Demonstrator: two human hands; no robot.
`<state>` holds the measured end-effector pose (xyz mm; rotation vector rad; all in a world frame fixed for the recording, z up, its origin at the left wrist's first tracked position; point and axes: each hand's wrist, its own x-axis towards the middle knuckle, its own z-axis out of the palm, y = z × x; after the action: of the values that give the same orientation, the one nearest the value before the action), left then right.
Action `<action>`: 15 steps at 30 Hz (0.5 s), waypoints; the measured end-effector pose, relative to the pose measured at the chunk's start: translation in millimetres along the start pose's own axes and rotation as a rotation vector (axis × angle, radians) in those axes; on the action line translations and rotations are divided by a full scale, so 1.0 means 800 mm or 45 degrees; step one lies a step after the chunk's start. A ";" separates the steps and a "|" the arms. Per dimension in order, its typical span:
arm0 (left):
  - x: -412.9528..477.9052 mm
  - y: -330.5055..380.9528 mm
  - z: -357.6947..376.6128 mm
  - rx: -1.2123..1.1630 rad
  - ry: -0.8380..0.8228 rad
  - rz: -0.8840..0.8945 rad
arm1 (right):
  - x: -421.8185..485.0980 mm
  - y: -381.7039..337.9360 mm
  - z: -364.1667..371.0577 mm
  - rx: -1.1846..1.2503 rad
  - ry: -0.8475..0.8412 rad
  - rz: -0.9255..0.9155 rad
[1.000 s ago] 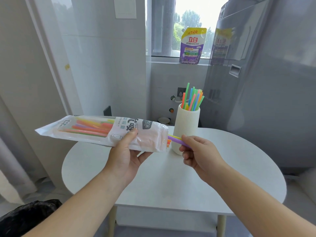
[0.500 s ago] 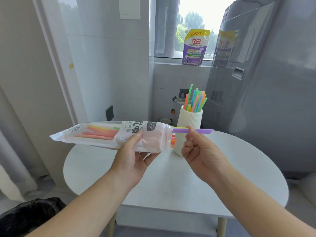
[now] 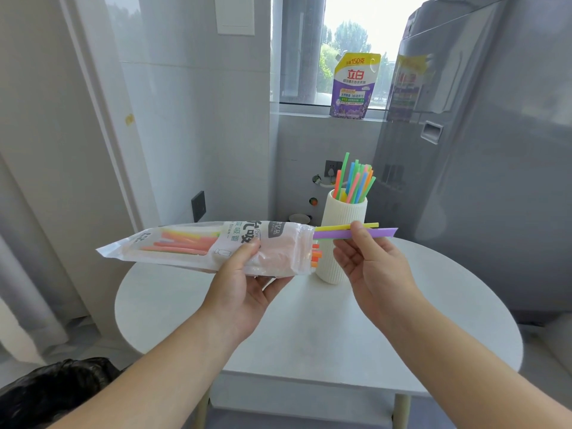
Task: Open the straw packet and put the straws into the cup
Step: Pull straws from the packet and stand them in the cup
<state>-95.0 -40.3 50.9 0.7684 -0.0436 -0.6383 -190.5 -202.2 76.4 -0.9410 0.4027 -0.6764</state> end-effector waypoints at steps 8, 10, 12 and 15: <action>0.004 0.008 -0.002 -0.094 0.060 -0.010 | 0.016 -0.042 -0.017 -0.151 -0.041 -0.313; 0.005 0.010 -0.003 -0.110 0.071 -0.004 | 0.019 -0.054 -0.022 -0.188 -0.066 -0.329; 0.006 0.012 -0.003 -0.119 0.085 0.003 | 0.024 -0.068 -0.025 -0.236 -0.065 -0.342; 0.009 0.013 -0.003 -0.132 0.099 0.017 | 0.028 -0.097 -0.030 -0.267 -0.038 -0.411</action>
<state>-82.8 -36.9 54.8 0.6918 0.0549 -0.5926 -215.6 -263.7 128.6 -1.2293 0.3010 -0.9243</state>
